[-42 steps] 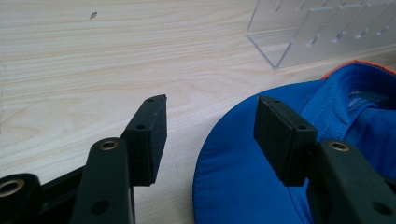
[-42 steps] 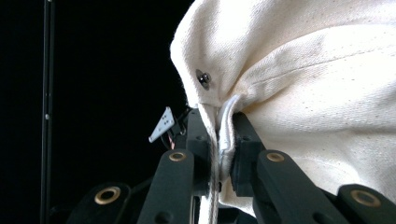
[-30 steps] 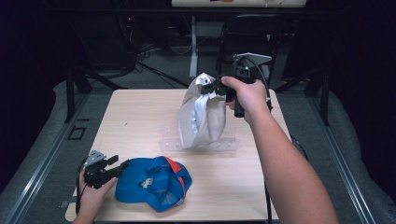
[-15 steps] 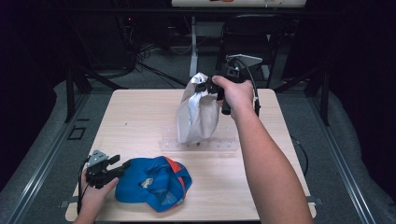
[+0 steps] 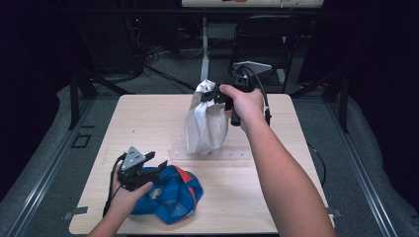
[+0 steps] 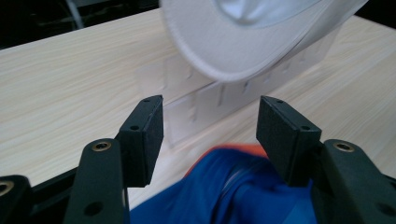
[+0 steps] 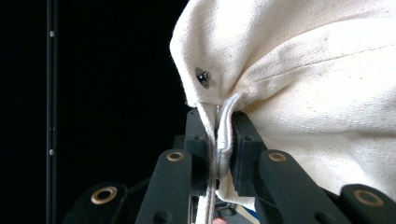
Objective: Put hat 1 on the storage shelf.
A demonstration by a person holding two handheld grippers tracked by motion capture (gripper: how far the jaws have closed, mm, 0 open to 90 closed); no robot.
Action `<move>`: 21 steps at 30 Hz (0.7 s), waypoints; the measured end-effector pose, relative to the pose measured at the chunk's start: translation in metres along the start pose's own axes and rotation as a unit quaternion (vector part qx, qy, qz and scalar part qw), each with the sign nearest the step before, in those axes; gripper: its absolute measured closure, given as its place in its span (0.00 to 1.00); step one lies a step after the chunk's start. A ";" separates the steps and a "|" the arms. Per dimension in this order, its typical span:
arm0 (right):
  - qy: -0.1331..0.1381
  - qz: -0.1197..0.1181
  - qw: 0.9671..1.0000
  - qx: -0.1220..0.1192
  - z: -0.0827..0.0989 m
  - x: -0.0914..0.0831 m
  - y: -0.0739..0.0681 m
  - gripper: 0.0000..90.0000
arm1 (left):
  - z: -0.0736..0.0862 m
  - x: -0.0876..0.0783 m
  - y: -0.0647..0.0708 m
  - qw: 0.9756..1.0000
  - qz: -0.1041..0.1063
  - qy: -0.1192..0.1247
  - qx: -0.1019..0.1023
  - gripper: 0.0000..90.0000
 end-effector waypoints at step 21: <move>-0.002 -0.005 1.000 -0.012 0.004 0.005 -0.006 0.88 | -0.023 0.064 0.047 0.999 0.002 -0.016 0.034 0.54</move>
Point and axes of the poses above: each handheld gripper's, and its own axes: x roughly forward along the jaws, z roughly out of its underside, y roughly to its right, the point moved 8 cm from there along x, roughly forward along the jaws, and after that the axes turned 1 degree about z, right-handed, at the moved point
